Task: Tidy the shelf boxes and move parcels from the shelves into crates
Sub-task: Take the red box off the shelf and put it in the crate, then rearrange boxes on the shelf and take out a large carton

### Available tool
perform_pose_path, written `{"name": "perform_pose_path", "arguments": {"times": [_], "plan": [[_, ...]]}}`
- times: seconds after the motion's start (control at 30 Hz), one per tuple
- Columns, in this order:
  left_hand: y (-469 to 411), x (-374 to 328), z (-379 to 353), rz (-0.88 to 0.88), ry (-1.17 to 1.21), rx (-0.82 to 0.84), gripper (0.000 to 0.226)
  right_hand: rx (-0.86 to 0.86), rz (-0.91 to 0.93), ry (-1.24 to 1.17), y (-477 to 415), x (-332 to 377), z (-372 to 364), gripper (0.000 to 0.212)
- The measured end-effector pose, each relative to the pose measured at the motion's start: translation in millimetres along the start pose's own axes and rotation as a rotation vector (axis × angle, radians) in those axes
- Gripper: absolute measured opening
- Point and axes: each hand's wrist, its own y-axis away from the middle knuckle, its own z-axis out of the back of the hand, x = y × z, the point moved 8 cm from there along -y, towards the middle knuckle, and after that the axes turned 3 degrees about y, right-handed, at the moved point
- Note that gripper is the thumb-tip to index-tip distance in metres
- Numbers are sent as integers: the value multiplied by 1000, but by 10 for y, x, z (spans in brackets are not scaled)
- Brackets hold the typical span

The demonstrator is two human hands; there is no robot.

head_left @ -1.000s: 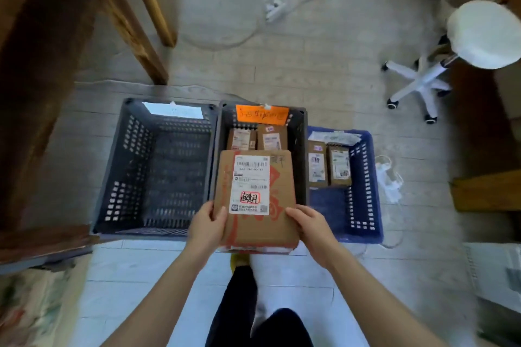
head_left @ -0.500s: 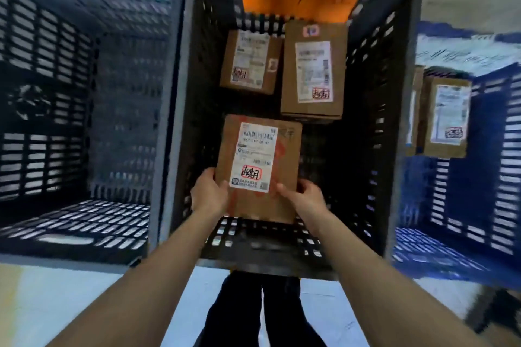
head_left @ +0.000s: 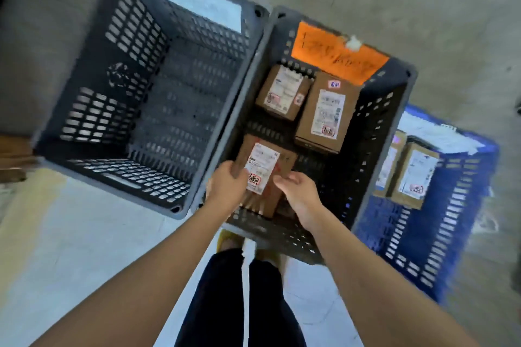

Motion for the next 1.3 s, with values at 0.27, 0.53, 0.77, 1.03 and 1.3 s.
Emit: {"name": "perform_pose_path", "arguments": {"times": [0.27, 0.53, 0.77, 1.03, 1.3], "plan": [[1758, -585, 1771, 3, 437, -175, 38, 164, 407, 180, 2372, 1676, -231, 56], [3798, 461, 3919, -63, 859, -567, 19, 425, 838, 492, 5154, 2014, -1933, 41], [5794, 2655, 5310, -124, 1003, -988, 14, 676, 1045, 641, 7057, 793, -3848, 24], [7308, 4770, 6108, -7, 1092, -1315, 17, 934, 1097, 783, 8554, -567, -5512, 44], [7855, 5997, 6974, 29, 1140, -1531, 35, 1082, 1170, 864, 9504, -1174, -7048, 50]]}}
